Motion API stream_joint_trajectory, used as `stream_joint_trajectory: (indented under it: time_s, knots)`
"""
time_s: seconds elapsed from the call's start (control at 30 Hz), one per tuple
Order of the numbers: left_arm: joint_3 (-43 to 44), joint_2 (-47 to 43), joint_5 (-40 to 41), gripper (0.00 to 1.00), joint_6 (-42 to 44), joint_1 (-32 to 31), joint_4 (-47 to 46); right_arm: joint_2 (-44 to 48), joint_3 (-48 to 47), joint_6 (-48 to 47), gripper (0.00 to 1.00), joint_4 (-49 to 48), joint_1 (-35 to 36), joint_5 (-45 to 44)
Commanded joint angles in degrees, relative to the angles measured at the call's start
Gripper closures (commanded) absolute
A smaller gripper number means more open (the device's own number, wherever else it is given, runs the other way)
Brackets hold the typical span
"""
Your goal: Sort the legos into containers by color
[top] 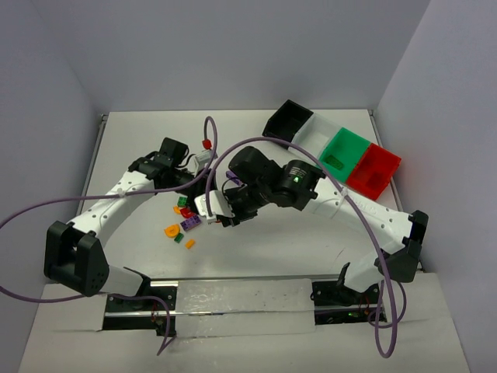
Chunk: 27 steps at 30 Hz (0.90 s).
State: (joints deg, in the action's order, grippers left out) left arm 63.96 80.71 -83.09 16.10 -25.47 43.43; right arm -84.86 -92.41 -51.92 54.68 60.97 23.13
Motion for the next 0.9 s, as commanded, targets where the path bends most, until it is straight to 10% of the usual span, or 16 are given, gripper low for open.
stream_joint_trajectory:
  time_s: [0.0,0.23,0.33,0.53,0.73,0.87]
  knots:
    - [2.1,-0.5,-7.9,0.71,1.3,0.1,-0.2,-0.1,1.7,-0.4,0.73,0.2,0.8,-1.3]
    - [3.7,-1.2,-4.4,0.35,6.4,0.2,4.6,1.1,4.8,0.6,0.92,-1.4,0.8,-4.8]
    - [4.7,-1.3,-2.2,0.01,7.4,0.5,5.5,2.1,6.5,2.0,1.0,-2.5,0.8,-7.3]
    - [4.7,-3.4,1.3,0.01,5.0,7.7,2.1,5.8,11.2,4.5,1.0,-2.9,-4.6,-7.5]
    - [-5.1,-17.7,26.6,0.01,-15.7,14.9,-25.4,13.7,19.0,10.0,1.0,-5.6,-24.4,-4.3]
    - [-4.6,-19.8,43.6,0.01,-20.1,14.6,-24.8,17.9,25.2,12.5,1.0,-8.7,-43.4,-5.5]
